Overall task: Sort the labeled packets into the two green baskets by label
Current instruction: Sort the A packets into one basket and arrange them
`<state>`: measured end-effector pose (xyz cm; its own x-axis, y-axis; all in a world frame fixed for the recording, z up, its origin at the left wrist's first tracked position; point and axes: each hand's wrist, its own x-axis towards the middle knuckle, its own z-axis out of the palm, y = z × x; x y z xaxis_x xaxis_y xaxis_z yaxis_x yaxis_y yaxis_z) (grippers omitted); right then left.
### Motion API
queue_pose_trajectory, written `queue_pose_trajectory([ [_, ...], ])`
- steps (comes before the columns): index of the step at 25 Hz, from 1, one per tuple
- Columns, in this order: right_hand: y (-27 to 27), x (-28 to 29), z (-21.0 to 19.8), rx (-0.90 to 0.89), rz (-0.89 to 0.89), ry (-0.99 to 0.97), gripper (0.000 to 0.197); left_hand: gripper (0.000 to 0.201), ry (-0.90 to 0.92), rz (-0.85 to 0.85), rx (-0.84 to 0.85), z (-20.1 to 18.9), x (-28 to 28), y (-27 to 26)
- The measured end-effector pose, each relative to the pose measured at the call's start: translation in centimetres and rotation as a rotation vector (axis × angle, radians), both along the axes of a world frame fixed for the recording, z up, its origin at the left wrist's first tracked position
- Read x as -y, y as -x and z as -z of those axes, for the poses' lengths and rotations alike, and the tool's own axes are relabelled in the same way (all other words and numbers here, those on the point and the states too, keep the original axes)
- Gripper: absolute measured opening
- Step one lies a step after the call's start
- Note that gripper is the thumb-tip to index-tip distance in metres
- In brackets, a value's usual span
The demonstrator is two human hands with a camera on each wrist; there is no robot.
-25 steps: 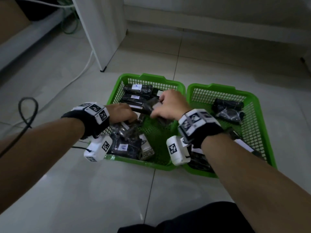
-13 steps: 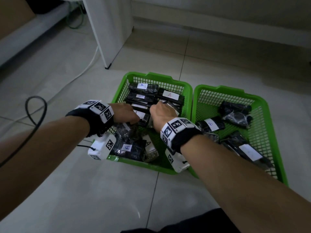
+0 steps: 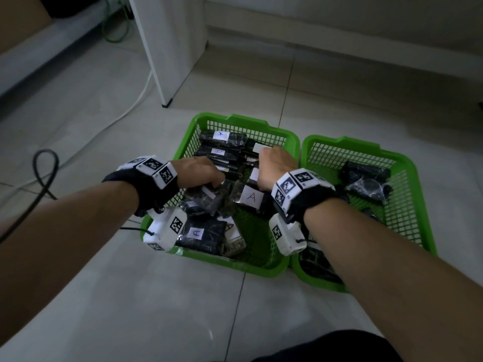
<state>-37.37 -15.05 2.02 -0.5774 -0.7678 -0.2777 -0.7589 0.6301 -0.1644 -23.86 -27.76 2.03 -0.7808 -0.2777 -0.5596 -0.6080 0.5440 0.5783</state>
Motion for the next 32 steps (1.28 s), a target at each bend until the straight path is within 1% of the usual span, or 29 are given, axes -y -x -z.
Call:
queue_pose_trajectory([
  [1, 0.2, 0.0, 0.1, 0.007, -0.019, -0.015, 0.009, 0.025, -0.023, 0.012, -0.012, 0.0, -0.2, 0.1],
  [3, 0.8, 0.0, 0.7, -0.008, -0.058, -0.031, 0.017, 0.024, -0.033, 0.049, -0.006, 0.3, -0.2, 0.5],
  [5, 0.4, 0.3, 0.5, -0.018, -0.088, -0.066, 0.019, 0.027, -0.063, 0.038, -0.009, 0.8, 0.0, 0.9],
  [7, 0.8, 0.3, 0.3, -0.006, -0.1, -0.052, 0.017, 0.028, -0.147, -0.042, -0.028, 0.8, 0.4, 1.0],
  [9, 1.4, 0.5, 0.3, 0.056, -0.038, 0.037, 0.008, 0.027, -0.299, -0.199, -0.074, 0.3, 0.1, 0.9],
  [10, 1.5, 0.7, 0.2, 0.114, 0.014, 0.097, 0.006, 0.026, -0.37, -0.275, -0.1, 0.0, 0.0, 0.9],
  [11, 1.7, 0.8, 0.0, 0.232, 0.076, 0.152, 0.01, 0.02, -0.426, -0.327, -0.142, -0.2, -0.1, 1.0],
  [12, 1.6, 0.7, -0.3, 0.421, 0.154, 0.186, 0.014, 0.012, -0.469, -0.363, -0.195, -0.1, -0.1, 1.2],
  [14, 1.6, 0.0, -1.2, 0.817, 0.306, 0.242, 0.015, 0.013, -0.518, -0.409, -0.296, -0.3, 0.3, 1.4],
  [15, 1.8, -0.5, -1.5, 0.931, 0.333, 0.275, 0.012, 0.014, -0.548, -0.423, -0.325, -0.4, 0.4, 1.5],
  [16, 2.1, -1.0, -1.8, 0.97, 0.315, 0.295, 0.01, 0.014, -0.568, -0.439, -0.332, -0.4, 0.6, 1.3],
  [18, 2.6, -2.0, -1.9, 0.997, 0.304, 0.324, 0.015, 0.021, -0.583, -0.506, -0.334, -0.5, 1.0, 1.1],
  [20, 3.1, -2.8, -1.9, 1.007, 0.332, 0.356, 0.017, 0.026, -0.614, -0.583, -0.334, -0.6, 1.1, 0.8],
  [21, 3.2, -3.2, -1.8, 0.976, 0.308, 0.353, 0.016, 0.025, -0.655, -0.596, -0.339, -0.7, 1.0, 0.7],
  [22, 3.2, -3.7, -1.8, 0.9, 0.259, 0.344, 0.016, 0.023, -0.7, -0.598, -0.337, -0.9, 0.8, 0.6],
  [23, 3.2, -4.1, -1.6, 0.799, 0.204, 0.346, 0.02, 0.02, -0.743, -0.59, -0.336, -1.0, 0.5, 0.5],
  [24, 3.2, -4.5, -1.4, 0.688, 0.16, 0.366, 0.027, 0.017, -0.747, -0.569, -0.33, -1.0, 0.3, 0.6],
  [26, 3.1, -5.1, -1.1, 0.506, 0.101, 0.464, 0.032, 0.016, -0.676, -0.525, -0.317, -1.3, -0.3, 0.8],
  [28, 3.0, -5.4, -0.6, 0.408, 0.06, 0.562, 0.028, 0.017, -0.591, -0.518, -0.326, -1.2, -0.8, 1.3],
  [30, 3.1, -5.7, -0.2, 0.339, 0.066, 0.604, 0.029, 0.011, -0.514, -0.483, -0.342, -1.0, -1.2, 1.7],
  [31, 3.3, -5.7, 0.0, 0.296, 0.08, 0.612, 0.033, 0.01, -0.427, -0.432, -0.349, -0.9, -1.3, 1.8],
  [32, 3.5, -5.8, 0.0, 0.246, 0.095, 0.614, 0.036, 0.012, -0.286, -0.351, -0.354, -0.6, -1.0, 1.7],
])
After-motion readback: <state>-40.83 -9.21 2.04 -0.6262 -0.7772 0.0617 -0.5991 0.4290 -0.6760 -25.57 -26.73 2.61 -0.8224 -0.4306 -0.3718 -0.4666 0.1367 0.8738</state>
